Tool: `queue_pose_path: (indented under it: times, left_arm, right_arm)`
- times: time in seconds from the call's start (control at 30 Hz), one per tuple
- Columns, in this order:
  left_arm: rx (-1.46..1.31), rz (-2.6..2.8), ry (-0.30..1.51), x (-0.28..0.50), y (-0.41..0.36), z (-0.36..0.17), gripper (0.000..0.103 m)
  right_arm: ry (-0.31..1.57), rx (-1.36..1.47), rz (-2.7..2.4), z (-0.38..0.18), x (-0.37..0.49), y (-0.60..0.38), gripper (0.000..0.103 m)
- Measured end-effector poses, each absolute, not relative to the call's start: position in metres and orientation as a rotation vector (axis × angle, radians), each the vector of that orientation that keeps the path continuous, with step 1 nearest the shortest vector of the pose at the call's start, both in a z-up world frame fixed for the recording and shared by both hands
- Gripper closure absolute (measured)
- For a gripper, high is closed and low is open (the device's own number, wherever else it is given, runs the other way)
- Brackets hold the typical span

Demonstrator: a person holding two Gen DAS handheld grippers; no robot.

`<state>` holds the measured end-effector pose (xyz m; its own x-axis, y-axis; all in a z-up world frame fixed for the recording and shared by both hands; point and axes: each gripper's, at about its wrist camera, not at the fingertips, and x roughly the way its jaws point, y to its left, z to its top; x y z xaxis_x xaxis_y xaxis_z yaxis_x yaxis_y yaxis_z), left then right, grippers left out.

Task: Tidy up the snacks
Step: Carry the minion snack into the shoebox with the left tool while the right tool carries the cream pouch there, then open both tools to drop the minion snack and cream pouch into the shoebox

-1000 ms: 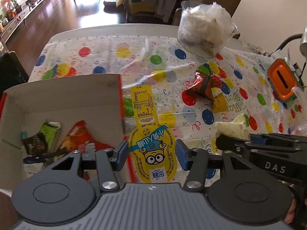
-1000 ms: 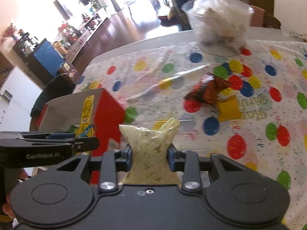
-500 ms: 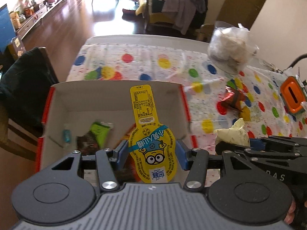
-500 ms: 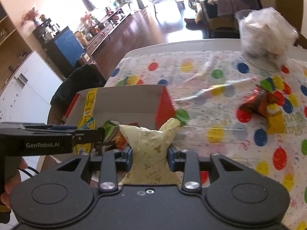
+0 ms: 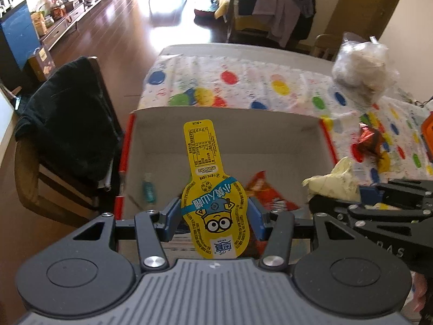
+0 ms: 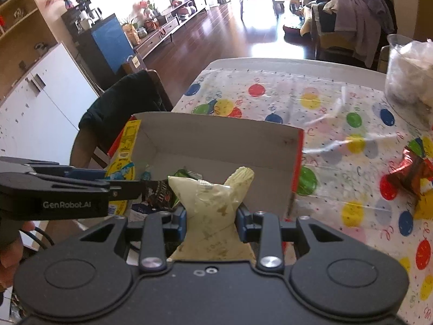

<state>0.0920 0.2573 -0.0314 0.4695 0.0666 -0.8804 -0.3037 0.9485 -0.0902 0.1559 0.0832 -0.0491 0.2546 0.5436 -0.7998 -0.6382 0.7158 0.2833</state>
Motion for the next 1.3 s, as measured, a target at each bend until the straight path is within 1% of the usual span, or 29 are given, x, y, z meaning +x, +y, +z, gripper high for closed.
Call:
queue_pose_path:
  times: [0.33, 0.67, 0.97, 1.1, 1.3]
  left_arm:
    - [-0.214, 0.245, 1.148, 0.103, 0.285, -0.066, 0.051]
    - [-0.151, 0.23, 1.234, 0.127, 0.283, -0.093, 0.051]
    - [-0.155, 0.225, 1.274, 0.136, 0.283, -0.102, 0.051]
    - [-0.167, 0.228, 1.275, 0.136, 0.284, -0.102, 0.05]
    - [-0.198, 0.232, 1.255, 0.13, 0.285, -0.097, 0.046]
  right_arm:
    - [1.117, -0.165, 0.805, -0.087, 0.166, 0.127, 0.07]
    - [1.164, -0.219, 0.774, -0.116, 0.175, 0.148, 0.07]
    - [1.18, -0.199, 0.765, -0.117, 0.177, 0.147, 0.069]
    - [1.172, -0.201, 0.761, -0.116, 0.178, 0.144, 0.066]
    - [1.159, -0.19, 0.763, -0.109, 0.176, 0.139, 0.062]
